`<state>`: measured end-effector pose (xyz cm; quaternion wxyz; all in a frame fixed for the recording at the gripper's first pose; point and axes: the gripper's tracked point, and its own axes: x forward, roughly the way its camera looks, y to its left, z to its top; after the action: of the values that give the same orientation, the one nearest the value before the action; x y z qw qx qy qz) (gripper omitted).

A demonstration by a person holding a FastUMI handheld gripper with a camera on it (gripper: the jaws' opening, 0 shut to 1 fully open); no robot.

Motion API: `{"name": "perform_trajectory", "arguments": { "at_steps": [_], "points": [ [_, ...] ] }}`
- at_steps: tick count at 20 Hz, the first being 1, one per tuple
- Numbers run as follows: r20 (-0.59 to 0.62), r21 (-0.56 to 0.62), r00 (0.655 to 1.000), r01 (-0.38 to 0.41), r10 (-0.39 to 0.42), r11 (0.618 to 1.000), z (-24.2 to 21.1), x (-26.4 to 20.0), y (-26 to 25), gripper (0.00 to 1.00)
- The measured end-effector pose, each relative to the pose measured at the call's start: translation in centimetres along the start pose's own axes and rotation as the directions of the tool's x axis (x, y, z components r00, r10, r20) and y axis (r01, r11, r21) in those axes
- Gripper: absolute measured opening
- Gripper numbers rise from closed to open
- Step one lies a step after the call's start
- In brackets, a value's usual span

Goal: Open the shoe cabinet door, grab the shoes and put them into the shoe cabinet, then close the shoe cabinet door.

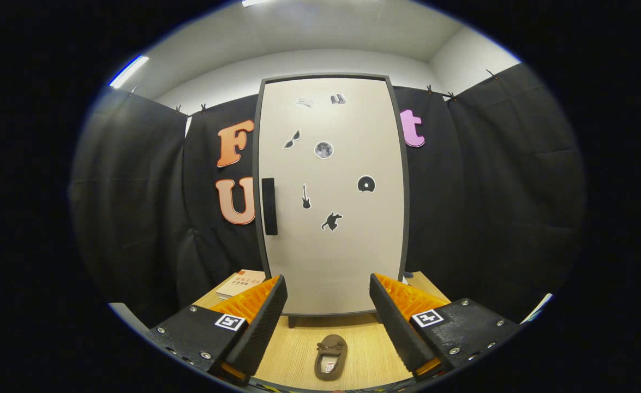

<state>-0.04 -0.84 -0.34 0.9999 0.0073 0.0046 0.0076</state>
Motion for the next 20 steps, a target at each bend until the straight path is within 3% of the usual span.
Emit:
{"name": "perform_trajectory", "arguments": {
  "at_steps": [18,20],
  "points": [
    [-0.023,-0.008,1.0,0.011,-0.012,1.0,-1.8,3.1,-0.8,0.95],
    [-0.043,0.026,0.999,-0.019,0.02,1.0,-2.5,4.2,0.1,0.95]
  ]
}}
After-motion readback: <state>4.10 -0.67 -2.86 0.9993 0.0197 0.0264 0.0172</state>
